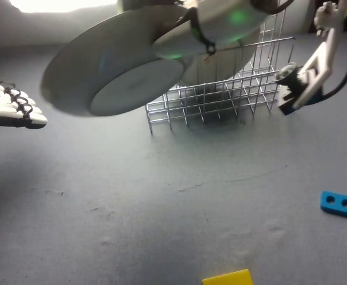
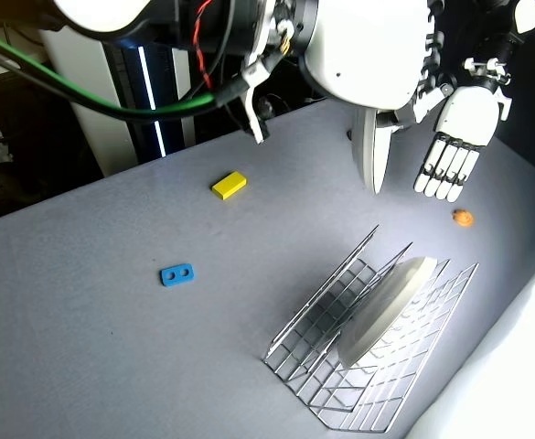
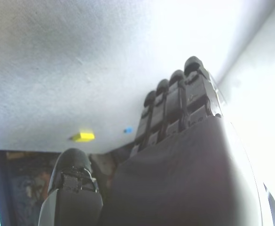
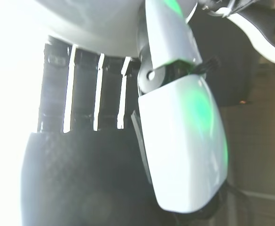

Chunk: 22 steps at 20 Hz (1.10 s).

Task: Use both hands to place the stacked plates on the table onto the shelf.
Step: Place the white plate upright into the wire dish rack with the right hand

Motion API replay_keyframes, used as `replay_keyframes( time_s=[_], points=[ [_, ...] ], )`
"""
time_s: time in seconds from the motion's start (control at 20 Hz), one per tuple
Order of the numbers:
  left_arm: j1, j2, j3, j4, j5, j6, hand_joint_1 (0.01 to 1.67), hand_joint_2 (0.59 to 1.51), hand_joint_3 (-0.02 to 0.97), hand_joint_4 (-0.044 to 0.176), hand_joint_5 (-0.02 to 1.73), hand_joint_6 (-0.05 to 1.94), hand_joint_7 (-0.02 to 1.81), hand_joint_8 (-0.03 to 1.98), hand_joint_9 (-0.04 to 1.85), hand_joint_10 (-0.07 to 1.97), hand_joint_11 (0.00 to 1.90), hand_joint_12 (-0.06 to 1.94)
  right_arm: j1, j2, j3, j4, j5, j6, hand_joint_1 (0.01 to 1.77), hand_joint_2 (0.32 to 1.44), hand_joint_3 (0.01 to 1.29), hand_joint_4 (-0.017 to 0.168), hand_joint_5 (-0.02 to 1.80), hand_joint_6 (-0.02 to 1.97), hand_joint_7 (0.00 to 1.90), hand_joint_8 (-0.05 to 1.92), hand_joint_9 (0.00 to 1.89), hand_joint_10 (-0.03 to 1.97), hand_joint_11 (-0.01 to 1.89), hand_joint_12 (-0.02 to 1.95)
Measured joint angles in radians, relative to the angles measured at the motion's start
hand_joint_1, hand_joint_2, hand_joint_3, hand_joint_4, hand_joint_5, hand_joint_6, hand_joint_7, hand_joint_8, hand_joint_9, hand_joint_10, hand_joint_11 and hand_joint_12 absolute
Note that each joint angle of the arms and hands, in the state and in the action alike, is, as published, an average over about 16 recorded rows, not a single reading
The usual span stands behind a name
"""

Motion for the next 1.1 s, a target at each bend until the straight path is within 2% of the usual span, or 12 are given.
replay_keyframes(
  time_s=[0.5,1.1],
  points=[
    [0.004,0.000,0.000,0.000,0.000,0.000,0.02,1.156,0.015,-0.003,0.02,0.01,0.04,-0.01,0.03,-0.06,0.02,0.01,-0.024,0.019,0.095,0.084,-0.023,0.014,1.37,1.03,0.01,-0.008,0.82,1.01,0.99,0.86,0.98,1.12,0.76,1.14],
    [0.004,0.000,0.000,0.001,0.000,0.000,0.02,1.158,0.016,-0.003,0.02,0.01,0.03,-0.01,0.02,-0.06,0.02,0.01,-0.104,-0.046,0.266,0.162,-0.014,0.016,1.37,1.03,0.01,-0.008,0.84,0.98,1.02,0.79,1.00,1.05,0.78,1.13]
  ],
)
